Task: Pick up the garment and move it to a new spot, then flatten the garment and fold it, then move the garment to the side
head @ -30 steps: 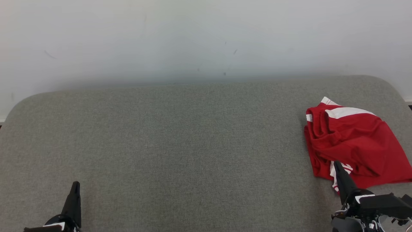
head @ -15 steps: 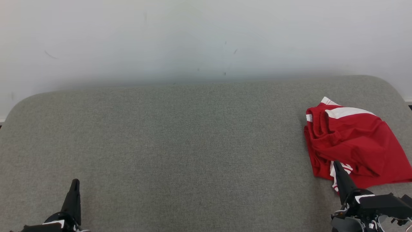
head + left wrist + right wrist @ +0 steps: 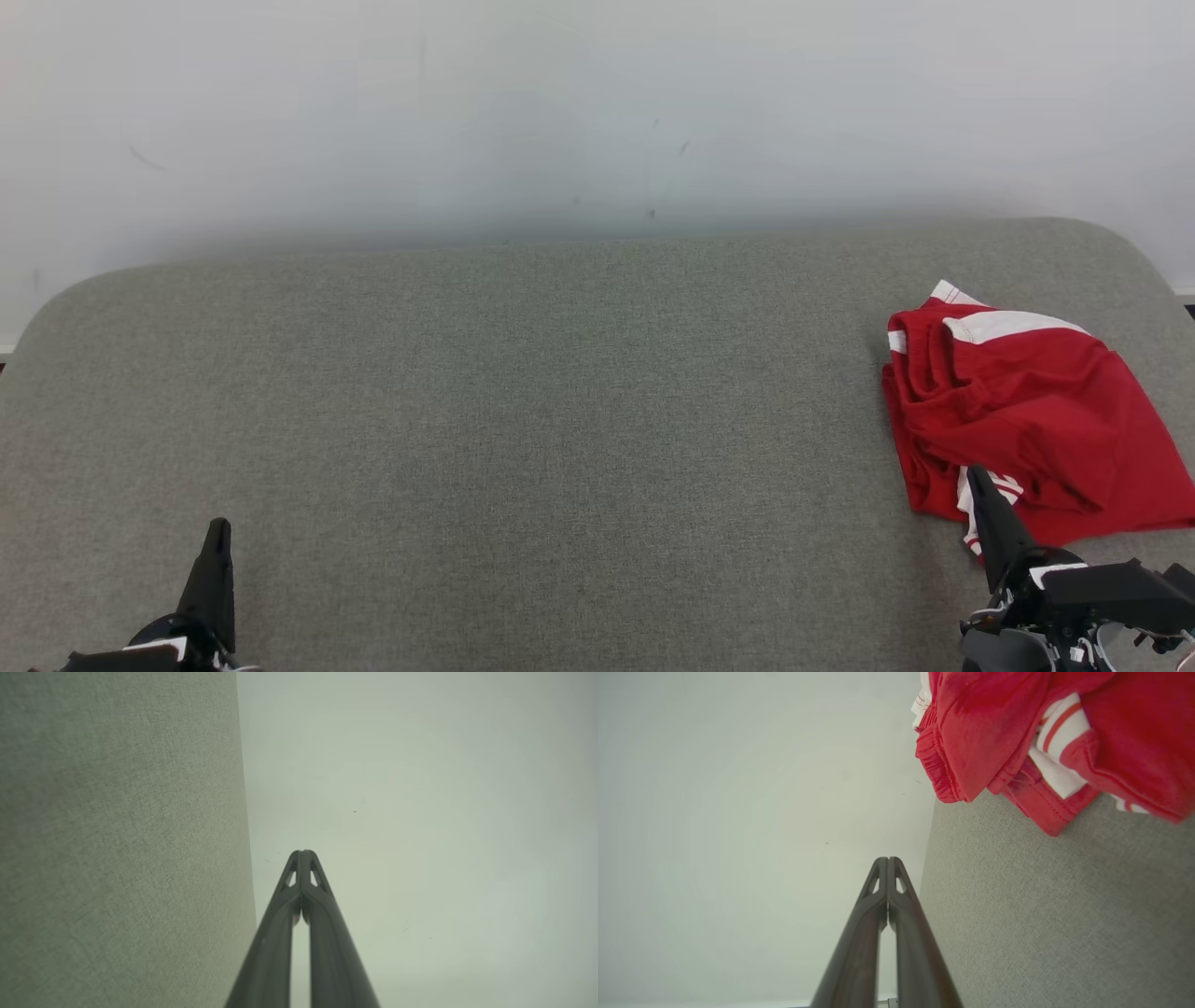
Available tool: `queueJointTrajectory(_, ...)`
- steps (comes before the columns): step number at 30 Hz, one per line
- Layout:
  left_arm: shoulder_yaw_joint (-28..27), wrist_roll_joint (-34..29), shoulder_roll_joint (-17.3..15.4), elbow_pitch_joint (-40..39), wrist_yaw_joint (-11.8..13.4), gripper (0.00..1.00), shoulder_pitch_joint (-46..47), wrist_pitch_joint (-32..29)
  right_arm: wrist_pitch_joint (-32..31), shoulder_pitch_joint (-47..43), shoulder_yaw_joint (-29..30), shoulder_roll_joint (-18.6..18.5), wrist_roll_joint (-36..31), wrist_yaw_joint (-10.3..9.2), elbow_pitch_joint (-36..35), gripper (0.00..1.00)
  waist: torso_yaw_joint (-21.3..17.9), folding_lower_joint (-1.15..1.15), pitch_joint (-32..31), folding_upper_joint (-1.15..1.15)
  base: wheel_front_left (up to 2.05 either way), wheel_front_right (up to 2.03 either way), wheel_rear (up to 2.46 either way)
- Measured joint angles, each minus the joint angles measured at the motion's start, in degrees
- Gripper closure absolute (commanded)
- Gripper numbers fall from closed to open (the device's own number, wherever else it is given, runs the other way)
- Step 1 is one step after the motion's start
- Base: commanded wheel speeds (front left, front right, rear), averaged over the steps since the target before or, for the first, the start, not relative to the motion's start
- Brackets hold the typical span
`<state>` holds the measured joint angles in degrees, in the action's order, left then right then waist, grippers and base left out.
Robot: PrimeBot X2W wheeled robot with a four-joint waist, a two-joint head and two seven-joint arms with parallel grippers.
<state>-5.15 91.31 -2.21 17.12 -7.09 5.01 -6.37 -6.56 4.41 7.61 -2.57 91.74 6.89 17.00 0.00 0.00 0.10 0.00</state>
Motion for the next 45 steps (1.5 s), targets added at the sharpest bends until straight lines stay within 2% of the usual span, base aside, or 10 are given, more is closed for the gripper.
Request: queueJointTrajectory(45, 0.01, 0.01, 0.01, -0.01, 0.0, 1.0, 0.0, 0.0, 0.0, 0.07, -0.01, 0.0, 0.01, 0.0, -0.01, 1.0, 0.0, 0.0, 0.0, 0.0, 0.0, 0.0, 0.0)
